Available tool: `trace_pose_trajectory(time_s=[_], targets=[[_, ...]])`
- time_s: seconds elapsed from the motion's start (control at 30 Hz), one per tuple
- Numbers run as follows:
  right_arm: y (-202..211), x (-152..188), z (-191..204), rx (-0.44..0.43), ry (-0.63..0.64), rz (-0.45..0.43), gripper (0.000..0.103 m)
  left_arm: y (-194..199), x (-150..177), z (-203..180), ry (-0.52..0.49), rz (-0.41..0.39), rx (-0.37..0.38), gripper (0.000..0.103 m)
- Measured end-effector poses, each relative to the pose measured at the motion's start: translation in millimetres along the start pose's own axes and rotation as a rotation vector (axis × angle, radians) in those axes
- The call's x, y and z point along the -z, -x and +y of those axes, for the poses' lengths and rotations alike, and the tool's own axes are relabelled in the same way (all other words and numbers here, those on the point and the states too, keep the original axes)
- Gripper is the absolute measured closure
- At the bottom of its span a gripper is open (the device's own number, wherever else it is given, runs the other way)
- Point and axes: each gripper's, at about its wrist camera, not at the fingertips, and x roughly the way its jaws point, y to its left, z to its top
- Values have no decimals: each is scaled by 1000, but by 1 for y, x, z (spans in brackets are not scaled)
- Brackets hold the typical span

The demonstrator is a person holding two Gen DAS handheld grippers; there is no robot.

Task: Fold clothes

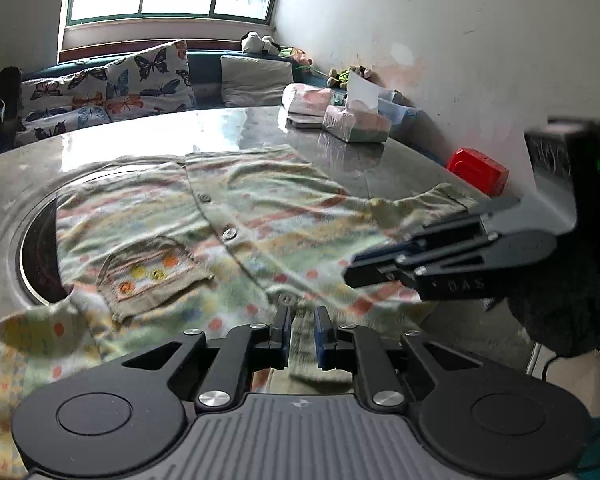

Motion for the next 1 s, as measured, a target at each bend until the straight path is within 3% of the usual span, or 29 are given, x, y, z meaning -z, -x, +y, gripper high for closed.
trace_pose_trajectory(time_s=[0.23,0.43,0.53,0.77,0.93,1.0], targets=[[17,19,-30,67,-82,-5,89,-21,-6,-19,-41,25,44,89],[28,26,-41,59,-105,-11,89,-35,0,-31,-77,72,77,89],[36,26,-48,70,-132,-28,83,-34,0,-33,-85,73,77,89],[57,41,-90,223,-241,-53,82,-32,-9,-36,-90,59,76,88],[72,51,-124,339,-315,-85,76,-35,-16,-45,-97,42,71,64],[78,55,-138,396,-345,-103,75,-37,-19,-48,-99,36,68,61]])
